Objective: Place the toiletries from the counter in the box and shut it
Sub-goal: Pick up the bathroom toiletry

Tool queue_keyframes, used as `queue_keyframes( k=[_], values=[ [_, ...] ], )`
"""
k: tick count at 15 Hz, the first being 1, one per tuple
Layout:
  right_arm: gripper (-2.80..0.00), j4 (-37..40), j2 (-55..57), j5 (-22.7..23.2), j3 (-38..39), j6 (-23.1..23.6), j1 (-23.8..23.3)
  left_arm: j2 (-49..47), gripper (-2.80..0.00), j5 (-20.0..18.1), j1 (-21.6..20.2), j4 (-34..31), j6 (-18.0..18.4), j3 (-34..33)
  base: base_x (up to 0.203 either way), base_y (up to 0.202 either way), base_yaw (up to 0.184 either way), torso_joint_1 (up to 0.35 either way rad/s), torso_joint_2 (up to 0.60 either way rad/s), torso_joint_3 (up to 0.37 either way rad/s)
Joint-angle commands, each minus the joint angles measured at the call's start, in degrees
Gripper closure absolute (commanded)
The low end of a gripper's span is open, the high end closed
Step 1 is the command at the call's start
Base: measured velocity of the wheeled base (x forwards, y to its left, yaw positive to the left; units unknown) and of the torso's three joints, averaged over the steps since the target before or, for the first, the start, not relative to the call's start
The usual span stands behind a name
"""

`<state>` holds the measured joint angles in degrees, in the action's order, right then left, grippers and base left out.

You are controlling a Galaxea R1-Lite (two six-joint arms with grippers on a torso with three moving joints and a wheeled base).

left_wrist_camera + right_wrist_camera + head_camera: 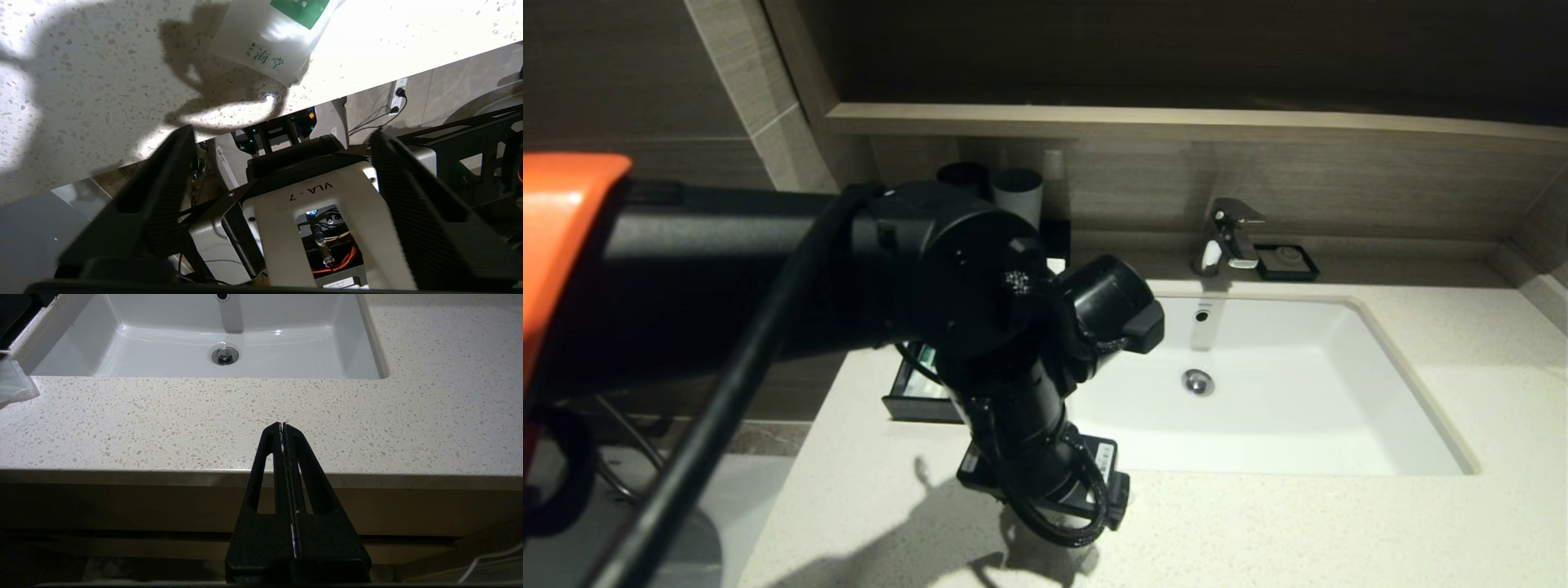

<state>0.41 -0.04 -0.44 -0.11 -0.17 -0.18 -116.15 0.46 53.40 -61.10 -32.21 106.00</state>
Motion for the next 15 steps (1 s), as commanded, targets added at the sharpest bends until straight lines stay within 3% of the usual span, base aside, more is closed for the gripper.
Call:
queue_keyframes(
  k=[1,4,7,15],
  values=[
    [0.0,0.02,0.04,0.0,0.02,-0.01,0.01,-0.81,0.0,-0.02,0.3,-0.03,-0.14,0.66,0.0,0.0,0.0,0.0,0.0,0.0],
    [0.0,0.02,0.04,0.0,-0.06,-0.01,0.01,-3.05,0.0,-0.02,0.97,-0.29,0.46,1.22,0.0,0.0,0.0,0.0,0.0,0.0],
    [0.0,0.02,0.04,0.0,0.02,-0.01,0.01,-4.69,0.0,-0.19,1.44,-0.45,4.64,1.37,0.0,0.0,0.0,0.0,0.0,0.0],
    [0.0,0.02,0.04,0.0,0.0,-0.01,0.01,-6.69,0.0,-0.46,1.49,-0.6,4.7,2.45,0.0,0.0,0.0,0.0,0.0,0.0]
  ],
)
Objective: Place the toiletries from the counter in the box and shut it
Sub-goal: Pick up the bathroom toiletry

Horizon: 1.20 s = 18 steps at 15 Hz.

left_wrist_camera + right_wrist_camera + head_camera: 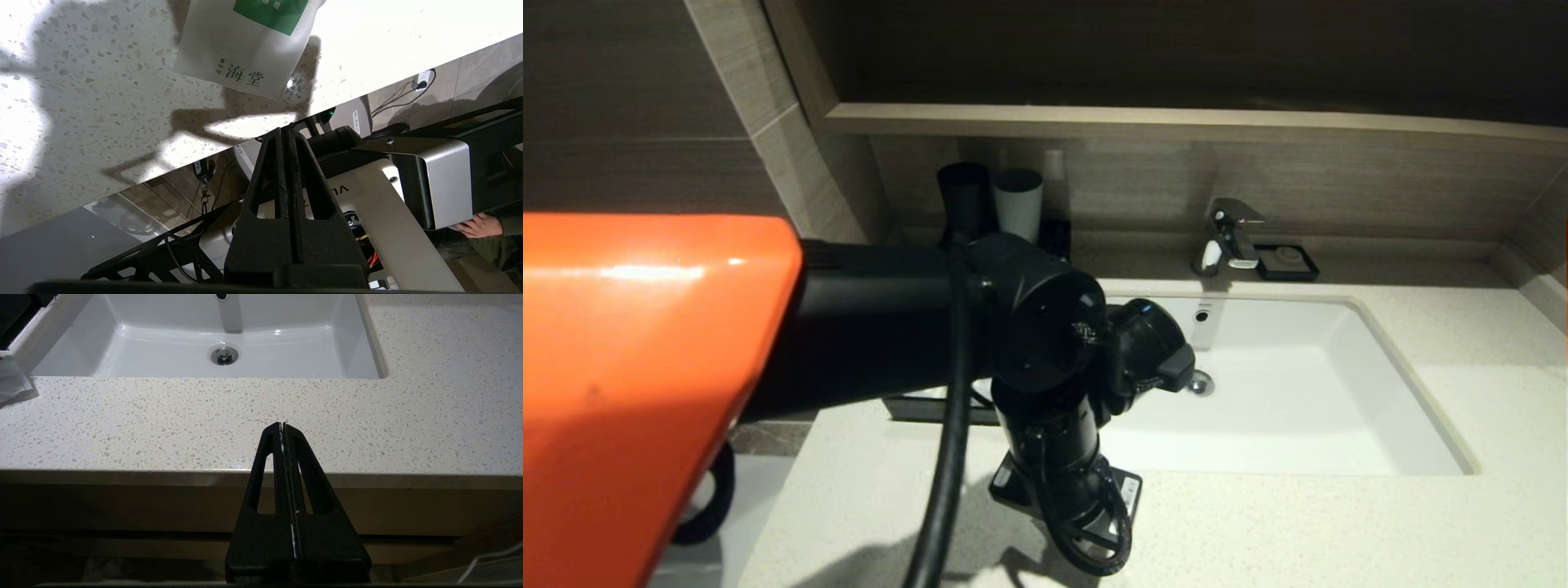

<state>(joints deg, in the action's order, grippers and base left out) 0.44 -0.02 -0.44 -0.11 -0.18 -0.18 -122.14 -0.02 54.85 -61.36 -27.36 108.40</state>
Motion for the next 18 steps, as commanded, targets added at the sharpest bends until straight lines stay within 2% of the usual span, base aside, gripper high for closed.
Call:
queue_keyframes(
  k=[1,3,4,12,18],
  values=[
    [0.0,0.0,0.02,0.0,0.02,0.01,0.01,-1.07,0.0,0.01,0.0,-0.34,-0.15,-0.01,0.0,0.0,0.0,0.0,0.0,0.0],
    [0.0,-0.01,0.02,0.0,0.01,0.01,0.01,-1.61,0.0,0.2,0.0,-0.34,-0.15,0.06,0.0,0.0,0.0,0.0,0.0,0.0],
    [0.0,0.0,0.02,0.0,0.02,0.01,0.01,-1.78,-2.8,0.29,-0.01,-0.18,-0.23,0.15,0.0,0.0,0.0,0.0,0.0,0.0],
    [0.0,0.0,0.02,0.0,0.0,0.01,0.01,-3.97,-2.8,0.95,-0.17,0.32,-0.77,2.76,0.0,0.0,0.0,0.0,0.0,0.0],
    [0.0,0.0,0.02,0.0,0.02,0.01,0.01,-6.02,-2.8,4.71,-0.62,1.68,-0.86,2.96,0.0,0.0,0.0,0.0,0.0,0.0]
  ],
)
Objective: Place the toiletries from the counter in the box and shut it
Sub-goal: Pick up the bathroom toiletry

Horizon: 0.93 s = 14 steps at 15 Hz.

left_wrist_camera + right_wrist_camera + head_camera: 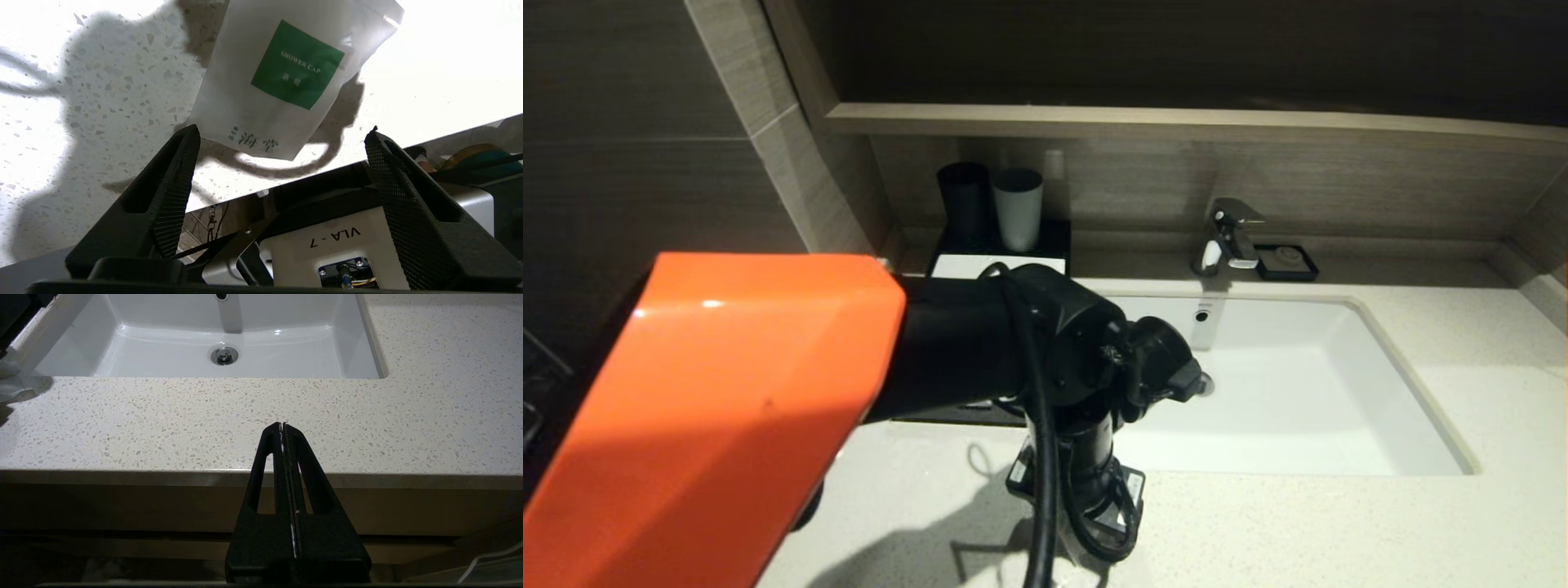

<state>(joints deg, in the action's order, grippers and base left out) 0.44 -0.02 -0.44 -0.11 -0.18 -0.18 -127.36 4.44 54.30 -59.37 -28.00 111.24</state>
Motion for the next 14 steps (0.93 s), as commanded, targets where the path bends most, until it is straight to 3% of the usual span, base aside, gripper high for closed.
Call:
queue_keyframes(
  k=[1,14],
  values=[
    [0.0,0.0,0.02,0.0,0.02,0.01,0.01,-0.96,-2.8,0.4,-0.12,-0.31,-0.21,0.12,0.0,0.0,0.0,0.0,0.0,0.0],
    [0.0,0.0,0.02,0.0,-0.02,0.01,0.01,-1.71,-2.8,1.76,-0.42,-0.22,-0.56,0.12,0.0,0.0,0.0,0.0,0.0,0.0]
  ],
)
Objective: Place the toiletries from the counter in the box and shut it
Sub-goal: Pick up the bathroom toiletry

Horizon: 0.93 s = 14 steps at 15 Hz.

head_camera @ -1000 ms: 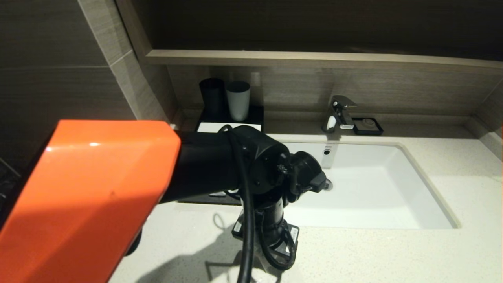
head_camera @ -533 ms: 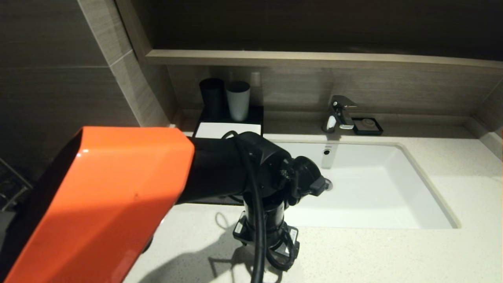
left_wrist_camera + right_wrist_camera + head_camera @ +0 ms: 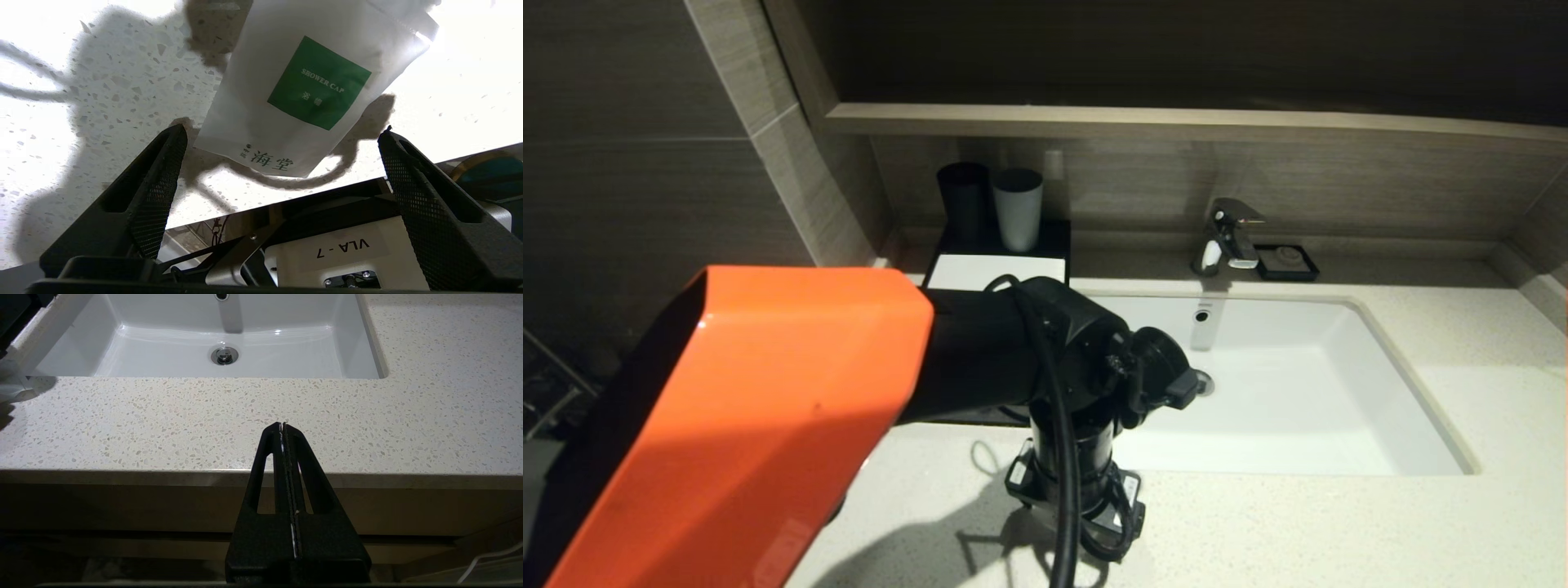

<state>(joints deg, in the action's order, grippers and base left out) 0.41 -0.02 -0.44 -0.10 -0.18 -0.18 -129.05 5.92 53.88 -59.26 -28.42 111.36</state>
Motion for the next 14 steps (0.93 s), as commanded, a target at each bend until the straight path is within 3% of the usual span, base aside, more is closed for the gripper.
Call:
queue_keyframes(
  k=[1,11,14],
  values=[
    [0.0,0.02,0.02,0.0,-0.01,0.01,0.01,-0.11,0.0,1.31,0.04,-0.33,-0.32,0.0,0.0,0.0,0.0,0.0,0.0,0.0],
    [0.0,0.02,0.02,0.0,0.01,0.01,0.01,-0.01,0.0,2.39,0.08,-0.42,-0.15,-0.09,0.0,0.0,0.0,0.0,0.0,0.0],
    [0.0,0.02,0.02,0.0,0.01,0.01,0.01,1.3,0.0,4.91,0.12,-0.7,-0.38,-0.09,0.0,0.0,0.0,0.0,0.0,0.0]
  ],
)
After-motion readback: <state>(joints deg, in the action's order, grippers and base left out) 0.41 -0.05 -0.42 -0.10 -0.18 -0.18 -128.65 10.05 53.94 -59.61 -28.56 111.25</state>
